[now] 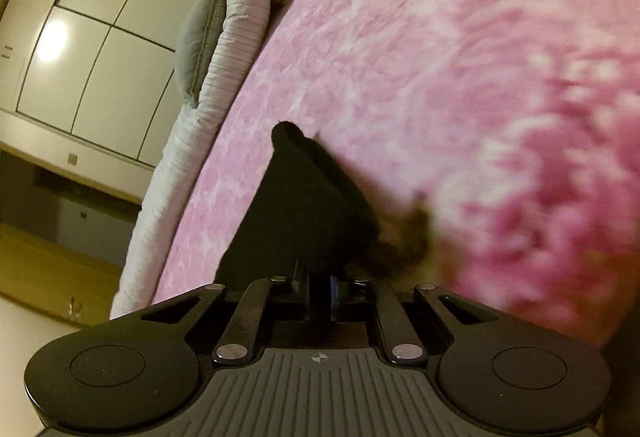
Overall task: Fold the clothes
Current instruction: 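Grasp the edge of the folded black garment with both grippers, then lift the gripped edge with both grippers and fold it over again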
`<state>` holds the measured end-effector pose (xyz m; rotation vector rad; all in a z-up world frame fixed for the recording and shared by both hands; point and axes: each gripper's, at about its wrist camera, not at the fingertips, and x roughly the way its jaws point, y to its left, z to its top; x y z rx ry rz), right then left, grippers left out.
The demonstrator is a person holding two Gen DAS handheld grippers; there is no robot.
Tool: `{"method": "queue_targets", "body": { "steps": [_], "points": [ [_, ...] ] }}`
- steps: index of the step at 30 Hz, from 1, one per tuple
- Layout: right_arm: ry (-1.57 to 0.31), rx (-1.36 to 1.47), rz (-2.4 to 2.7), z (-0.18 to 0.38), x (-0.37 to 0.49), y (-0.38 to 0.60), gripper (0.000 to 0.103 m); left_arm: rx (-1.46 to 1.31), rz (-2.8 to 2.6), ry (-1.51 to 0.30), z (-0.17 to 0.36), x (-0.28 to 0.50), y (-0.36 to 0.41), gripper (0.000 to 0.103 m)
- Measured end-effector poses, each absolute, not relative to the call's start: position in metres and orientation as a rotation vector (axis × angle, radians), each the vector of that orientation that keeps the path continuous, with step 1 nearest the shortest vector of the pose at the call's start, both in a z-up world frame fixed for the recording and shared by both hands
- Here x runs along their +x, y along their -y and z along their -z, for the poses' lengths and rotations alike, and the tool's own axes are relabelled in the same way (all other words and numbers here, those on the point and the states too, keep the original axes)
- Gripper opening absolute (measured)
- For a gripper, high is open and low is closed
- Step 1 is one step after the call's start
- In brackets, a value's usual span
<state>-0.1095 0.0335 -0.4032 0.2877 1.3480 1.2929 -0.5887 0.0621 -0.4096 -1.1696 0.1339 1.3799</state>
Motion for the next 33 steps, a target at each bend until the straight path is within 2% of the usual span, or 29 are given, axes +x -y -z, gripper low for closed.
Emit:
{"method": "queue_targets", "body": {
  "steps": [3,7,13,23,26,33],
  "points": [
    [-1.347,0.242,-1.290,0.405,-0.101,-0.007,0.008,-1.177,-1.362,-0.183,0.409,-0.587,-0.039,0.009],
    [-1.462,0.331,-1.209,0.425,-0.087,0.004,0.015,-1.158,-1.335,-0.258,0.400,-0.586,-0.017,0.010],
    [-1.444,0.325,-1.232,0.420,-0.091,-0.001,0.024,-0.885,-1.229,-0.403,0.359,-0.563,-0.011,0.009],
    [-1.450,0.309,-1.212,0.424,-0.089,-0.002,0.027,-0.699,-0.907,-0.555,0.384,-0.455,-0.055,0.009],
    [-1.449,0.305,-1.214,0.426,-0.090,-0.004,0.027,-0.726,-0.892,-0.634,0.410,-0.443,-0.071,0.008],
    [-1.407,0.266,-1.216,0.424,-0.095,-0.010,0.028,-0.795,-0.891,-0.600,0.414,-0.454,-0.078,0.005]
  ]
}}
